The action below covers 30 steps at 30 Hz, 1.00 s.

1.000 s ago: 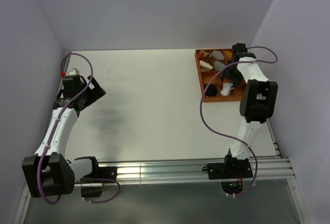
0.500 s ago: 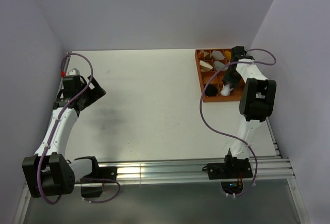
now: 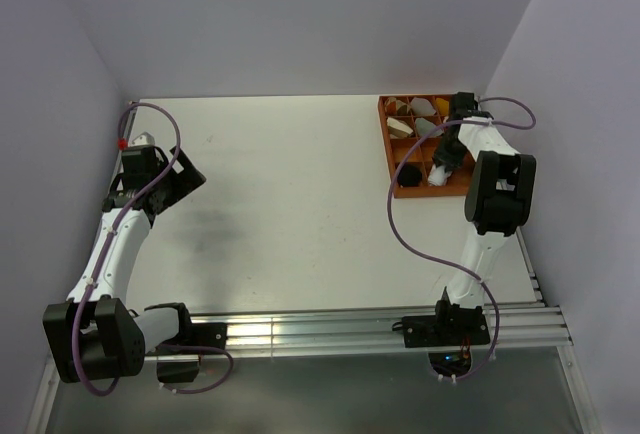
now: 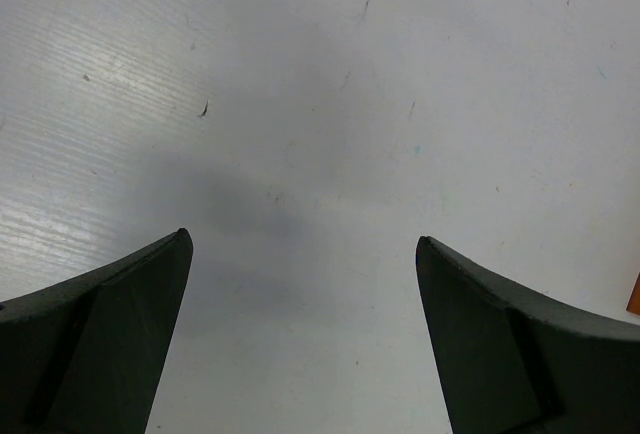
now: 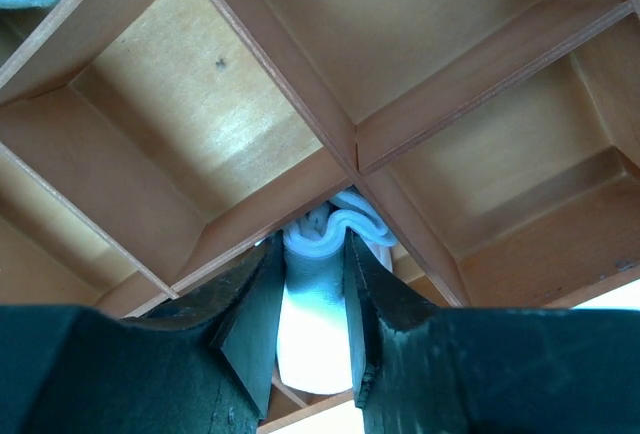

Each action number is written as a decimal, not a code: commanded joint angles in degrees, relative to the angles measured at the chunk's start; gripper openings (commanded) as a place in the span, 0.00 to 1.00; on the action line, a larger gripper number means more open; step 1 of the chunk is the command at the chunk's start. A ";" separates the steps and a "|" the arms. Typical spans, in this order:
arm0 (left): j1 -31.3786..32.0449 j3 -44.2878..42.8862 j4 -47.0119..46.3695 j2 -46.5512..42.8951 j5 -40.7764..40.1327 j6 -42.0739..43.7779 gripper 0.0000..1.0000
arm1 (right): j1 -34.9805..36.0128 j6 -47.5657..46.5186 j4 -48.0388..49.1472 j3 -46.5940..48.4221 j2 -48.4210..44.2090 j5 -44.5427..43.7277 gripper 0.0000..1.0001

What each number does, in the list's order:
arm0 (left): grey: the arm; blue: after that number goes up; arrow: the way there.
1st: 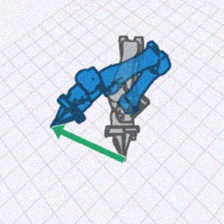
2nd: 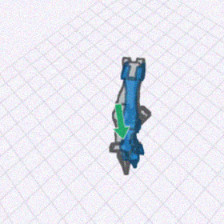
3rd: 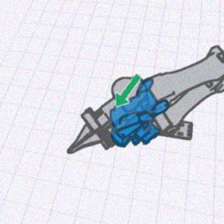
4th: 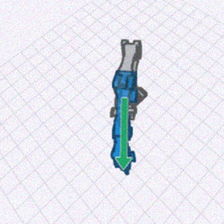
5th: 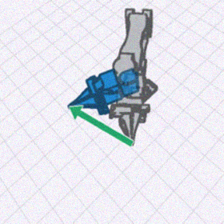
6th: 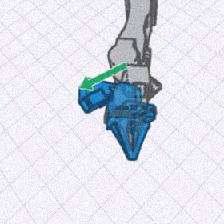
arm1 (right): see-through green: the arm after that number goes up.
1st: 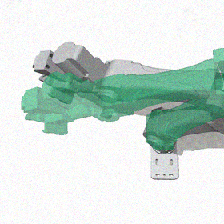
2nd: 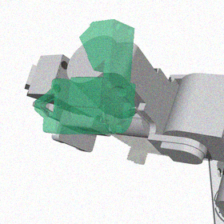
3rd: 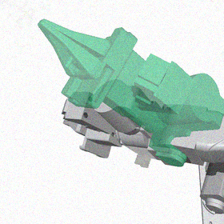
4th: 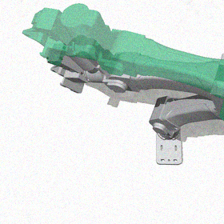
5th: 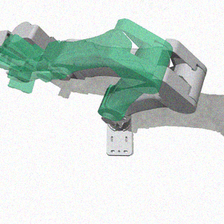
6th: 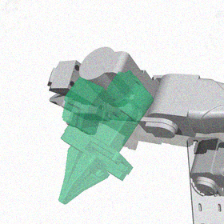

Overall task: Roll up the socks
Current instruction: Place the sock in the storage box.

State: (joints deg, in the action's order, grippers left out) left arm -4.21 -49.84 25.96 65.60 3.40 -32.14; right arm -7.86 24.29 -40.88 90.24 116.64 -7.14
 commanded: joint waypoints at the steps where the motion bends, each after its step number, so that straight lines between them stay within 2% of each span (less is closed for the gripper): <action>1: -0.27 0.45 -2.14 -0.92 0.91 0.76 0.99 | -0.40 0.32 -0.43 -2.79 3.51 1.60 0.37; 6: -0.27 0.54 -2.31 -1.18 1.17 0.85 0.99 | -0.84 0.14 -0.87 -2.43 3.77 2.57 0.43; 11: -0.27 0.54 -2.22 -1.88 0.47 0.76 0.99 | -0.76 0.23 0.10 -2.61 -1.84 2.65 0.48; 15: -0.27 0.45 -2.40 -3.02 0.03 0.76 0.99 | -0.84 0.05 -1.21 -0.16 -7.29 2.48 0.59; 17: -0.19 0.19 -2.23 -3.90 -1.02 0.68 0.99 | -0.84 0.23 -1.91 0.55 -9.84 2.56 0.61; 23: -0.27 -2.71 -0.21 -6.36 -2.52 0.15 0.99 | -0.84 0.58 -1.92 -0.67 -23.81 3.27 0.70; 30: -0.27 -13.93 8.91 -11.37 -3.14 -0.47 0.99 | -0.93 -1.79 -1.57 -4.89 -46.65 -0.77 0.78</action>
State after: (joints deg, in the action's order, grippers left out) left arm -4.21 -56.51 31.07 58.15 1.34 -32.45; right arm -8.56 24.18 -42.17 86.61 77.06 -5.04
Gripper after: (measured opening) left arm 0.995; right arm 0.772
